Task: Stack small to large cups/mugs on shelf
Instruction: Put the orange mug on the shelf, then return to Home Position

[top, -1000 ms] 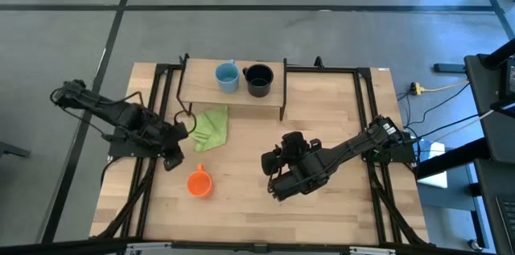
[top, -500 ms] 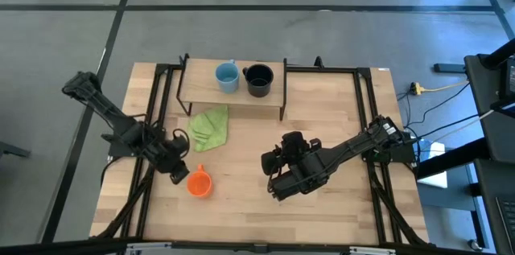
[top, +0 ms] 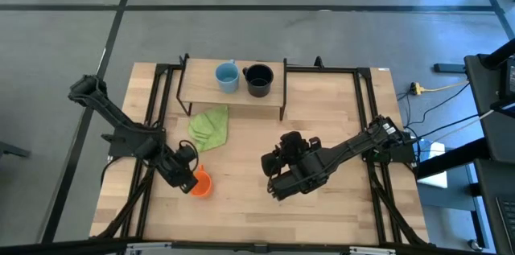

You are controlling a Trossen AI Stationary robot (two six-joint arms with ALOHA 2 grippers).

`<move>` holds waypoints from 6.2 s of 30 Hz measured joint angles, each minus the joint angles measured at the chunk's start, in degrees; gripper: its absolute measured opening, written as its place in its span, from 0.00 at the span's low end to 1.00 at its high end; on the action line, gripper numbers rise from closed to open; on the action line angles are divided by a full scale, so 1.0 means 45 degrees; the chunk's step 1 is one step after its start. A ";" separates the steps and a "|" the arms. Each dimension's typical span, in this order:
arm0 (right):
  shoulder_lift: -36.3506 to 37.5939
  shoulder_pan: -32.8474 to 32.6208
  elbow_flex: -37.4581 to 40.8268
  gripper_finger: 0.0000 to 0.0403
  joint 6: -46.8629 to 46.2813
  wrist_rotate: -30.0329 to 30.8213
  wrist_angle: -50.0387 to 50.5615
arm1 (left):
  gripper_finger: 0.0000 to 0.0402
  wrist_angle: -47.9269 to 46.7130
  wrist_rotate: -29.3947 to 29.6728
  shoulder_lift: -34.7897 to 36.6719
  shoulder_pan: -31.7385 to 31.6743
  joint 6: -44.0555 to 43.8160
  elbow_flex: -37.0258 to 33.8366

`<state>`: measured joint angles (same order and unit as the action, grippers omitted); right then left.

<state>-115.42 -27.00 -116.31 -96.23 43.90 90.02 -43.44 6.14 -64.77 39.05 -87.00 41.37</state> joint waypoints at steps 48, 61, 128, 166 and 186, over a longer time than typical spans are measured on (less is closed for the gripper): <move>0.0000 -0.0010 0.0000 0.51 0.0202 0.0325 0.0000 | 0.00 -1.0352 0.3163 0.0731 -0.7620 0.8267 0.8297; 0.0000 -0.0319 0.0000 0.51 0.0098 0.0335 -0.0073 | 0.00 -0.9582 0.1030 -0.0893 -1.6959 1.5768 0.9518; 0.3287 -0.4708 0.1245 0.41 -0.0734 1.0149 -0.0062 | 0.17 0.6546 -0.5340 1.0090 -1.3194 1.1810 0.0351; 0.5047 -0.3993 1.5351 0.34 -0.3083 1.0236 -1.3379 | 0.17 1.0226 -0.3854 1.4276 -0.7486 1.0380 -0.9093; 0.7593 -0.3189 0.7329 0.34 0.6242 0.5533 -1.0931 | 0.17 1.0097 -0.2232 1.4221 -0.6747 0.9518 -0.9093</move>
<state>-81.25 -41.35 -83.33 -68.14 68.80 40.83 2.00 -3.90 -0.78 8.69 -44.17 0.45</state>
